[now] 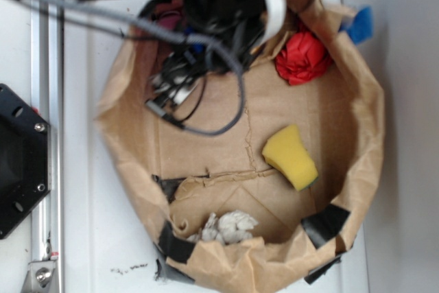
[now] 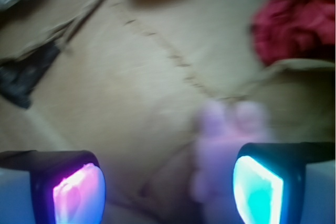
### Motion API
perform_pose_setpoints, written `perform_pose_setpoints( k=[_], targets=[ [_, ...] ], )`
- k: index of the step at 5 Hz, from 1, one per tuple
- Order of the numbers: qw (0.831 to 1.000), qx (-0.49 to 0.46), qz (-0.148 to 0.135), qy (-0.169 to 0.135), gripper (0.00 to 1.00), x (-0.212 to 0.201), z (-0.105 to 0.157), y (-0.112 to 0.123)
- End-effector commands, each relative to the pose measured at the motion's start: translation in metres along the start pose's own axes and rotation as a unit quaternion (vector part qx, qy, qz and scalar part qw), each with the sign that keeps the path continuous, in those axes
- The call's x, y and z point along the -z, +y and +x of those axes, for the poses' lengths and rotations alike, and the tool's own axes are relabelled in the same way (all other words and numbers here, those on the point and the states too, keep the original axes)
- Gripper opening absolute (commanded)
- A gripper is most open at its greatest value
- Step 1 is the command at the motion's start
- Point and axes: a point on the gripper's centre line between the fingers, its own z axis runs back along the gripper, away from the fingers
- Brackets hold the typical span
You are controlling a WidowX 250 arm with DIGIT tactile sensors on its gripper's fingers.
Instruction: Grab the pink bunny.
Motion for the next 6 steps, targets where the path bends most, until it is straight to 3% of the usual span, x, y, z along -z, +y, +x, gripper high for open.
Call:
perform_pose_setpoints(
  k=[1,3,6],
  targets=[
    [0.999,0.032,0.036,-0.023,1.0,-0.018,0.016,-0.008],
    [0.997,0.029,0.064,-0.007,1.0,-0.003,0.013,0.015],
    [0.994,0.025,0.101,0.04,1.0,0.024,-0.005,0.028]
  ],
)
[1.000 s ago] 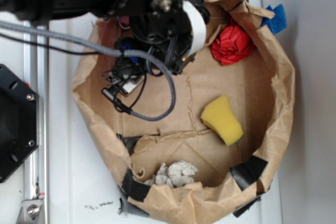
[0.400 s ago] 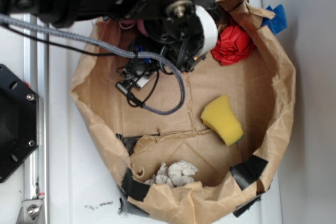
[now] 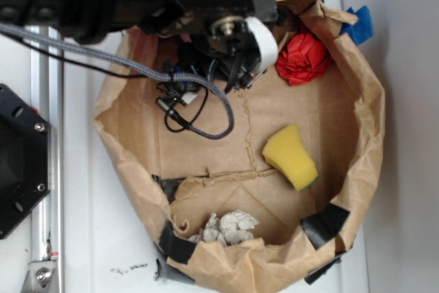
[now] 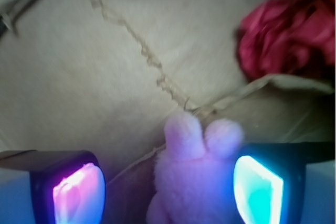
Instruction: Grab the pink bunny.
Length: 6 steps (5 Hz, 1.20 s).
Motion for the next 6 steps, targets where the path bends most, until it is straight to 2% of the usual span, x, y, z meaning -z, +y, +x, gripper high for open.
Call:
perform_pose_setpoints(
  k=[1,2,3,4,5,6],
  targets=[
    [0.999,-0.012,0.024,0.021,1.0,0.008,-0.009,0.007],
    [0.999,-0.021,0.03,0.026,1.0,0.013,-0.007,0.008],
    [0.997,-0.031,0.046,0.054,1.0,0.029,-0.005,0.011],
    [0.996,-0.03,0.056,0.063,0.46,0.034,-0.004,0.008],
    [0.996,-0.032,0.054,0.058,0.0,0.031,-0.005,0.008],
    [0.997,-0.032,0.052,0.054,0.0,0.028,-0.005,0.008]
  ],
)
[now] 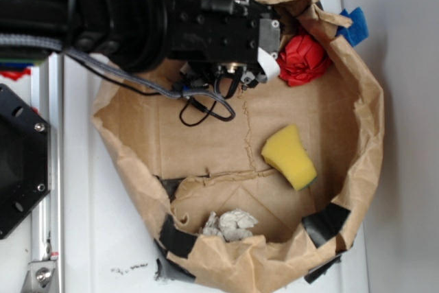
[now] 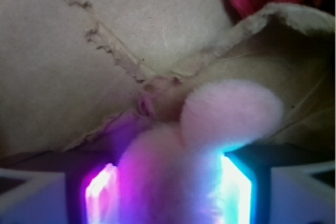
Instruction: Grab the pink bunny.
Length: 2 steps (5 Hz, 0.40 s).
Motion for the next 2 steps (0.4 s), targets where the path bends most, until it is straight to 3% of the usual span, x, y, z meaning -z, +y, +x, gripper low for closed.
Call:
perform_pose_setpoints(
  k=[1,2],
  targets=[
    [1.0,-0.006,0.001,-0.012,0.0,-0.011,0.0,-0.001],
    [0.998,-0.042,-0.019,-0.038,0.0,-0.042,0.006,-0.01]
  ],
)
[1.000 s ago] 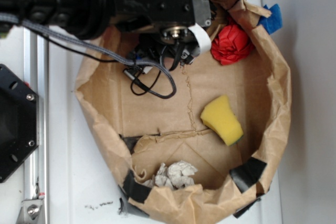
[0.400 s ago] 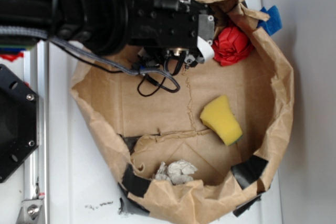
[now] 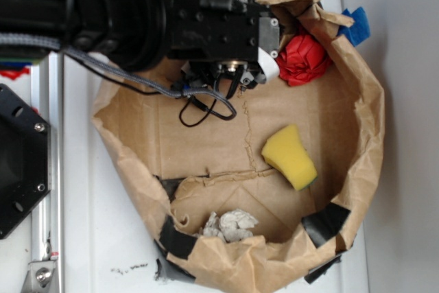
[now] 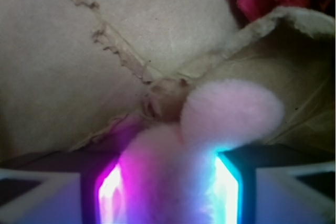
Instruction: Grab the pink bunny.
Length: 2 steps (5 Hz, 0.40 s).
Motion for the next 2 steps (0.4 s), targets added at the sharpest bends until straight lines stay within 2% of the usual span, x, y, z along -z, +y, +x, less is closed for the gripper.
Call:
perform_pose_setpoints(
  k=[1,2],
  targets=[
    [0.988,-0.141,-0.029,-0.05,0.0,-0.081,0.019,-0.026],
    [0.968,-0.241,-0.04,-0.063,0.0,-0.107,0.025,-0.032]
  ],
)
